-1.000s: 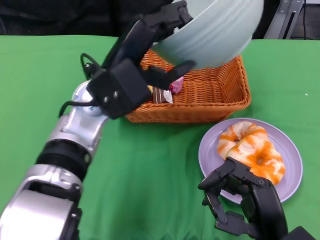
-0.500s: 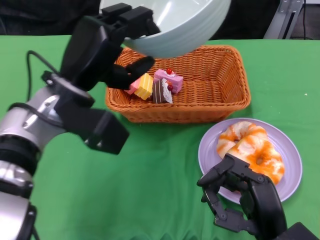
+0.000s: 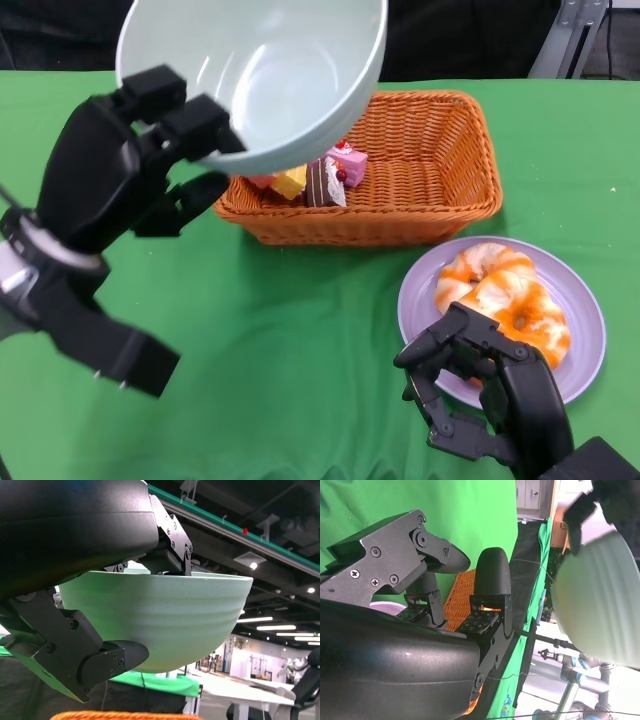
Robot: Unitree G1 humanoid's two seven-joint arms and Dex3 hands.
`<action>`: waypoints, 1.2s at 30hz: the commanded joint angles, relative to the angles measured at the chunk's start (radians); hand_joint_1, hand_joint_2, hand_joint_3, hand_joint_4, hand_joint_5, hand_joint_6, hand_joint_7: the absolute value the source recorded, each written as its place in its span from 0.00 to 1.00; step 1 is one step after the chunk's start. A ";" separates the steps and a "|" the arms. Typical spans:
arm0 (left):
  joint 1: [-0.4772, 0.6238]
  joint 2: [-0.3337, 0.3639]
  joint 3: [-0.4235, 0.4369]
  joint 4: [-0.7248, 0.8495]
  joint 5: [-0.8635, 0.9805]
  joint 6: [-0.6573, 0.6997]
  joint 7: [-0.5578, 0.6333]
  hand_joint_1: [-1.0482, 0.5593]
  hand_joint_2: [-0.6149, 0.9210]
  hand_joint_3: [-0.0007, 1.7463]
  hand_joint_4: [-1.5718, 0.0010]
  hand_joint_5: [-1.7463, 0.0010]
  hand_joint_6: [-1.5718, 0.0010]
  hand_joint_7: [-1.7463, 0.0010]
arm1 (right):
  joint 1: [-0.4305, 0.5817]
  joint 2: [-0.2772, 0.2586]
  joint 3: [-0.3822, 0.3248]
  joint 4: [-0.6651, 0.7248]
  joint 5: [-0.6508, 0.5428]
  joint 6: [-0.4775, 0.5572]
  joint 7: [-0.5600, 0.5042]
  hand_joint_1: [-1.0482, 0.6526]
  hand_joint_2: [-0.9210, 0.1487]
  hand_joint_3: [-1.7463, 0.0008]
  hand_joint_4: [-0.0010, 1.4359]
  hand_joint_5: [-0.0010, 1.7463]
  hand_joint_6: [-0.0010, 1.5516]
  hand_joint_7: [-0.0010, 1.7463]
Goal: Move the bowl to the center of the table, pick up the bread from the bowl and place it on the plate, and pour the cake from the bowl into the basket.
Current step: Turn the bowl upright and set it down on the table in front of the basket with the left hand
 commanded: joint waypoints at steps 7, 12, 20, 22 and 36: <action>0.081 0.116 -0.097 -0.056 0.123 -0.023 0.229 0.64 0.74 0.60 0.51 0.08 0.59 0.13 | 0.003 -0.009 -0.006 -0.024 0.005 0.012 -0.002 0.56 0.32 0.46 0.50 0.87 0.46 0.72; 0.127 0.143 -0.158 -0.062 0.190 -0.007 0.360 0.64 0.73 0.61 0.51 0.06 0.55 0.16 | 0.003 -0.009 -0.008 -0.026 0.007 0.018 -0.002 0.55 0.31 0.47 0.50 0.86 0.46 0.72; 0.171 0.181 -0.305 -0.047 0.307 0.054 0.514 0.63 0.75 0.59 0.48 0.07 0.55 0.12 | 0.004 -0.013 -0.009 -0.028 0.017 0.021 0.006 0.56 0.32 0.45 0.50 0.87 0.46 0.71; 0.178 0.184 -0.334 -0.040 0.320 0.068 0.534 0.64 0.73 0.58 0.46 0.10 0.54 0.13 | 0.004 -0.013 -0.010 -0.026 0.014 0.019 0.004 0.55 0.33 0.45 0.50 0.87 0.46 0.71; 0.191 0.173 -0.459 0.009 0.324 0.059 0.519 0.64 0.95 0.04 0.56 0.01 0.55 0.13 | 0.004 -0.013 -0.013 -0.023 0.004 0.010 -0.005 0.55 0.33 0.45 0.51 0.86 0.46 0.71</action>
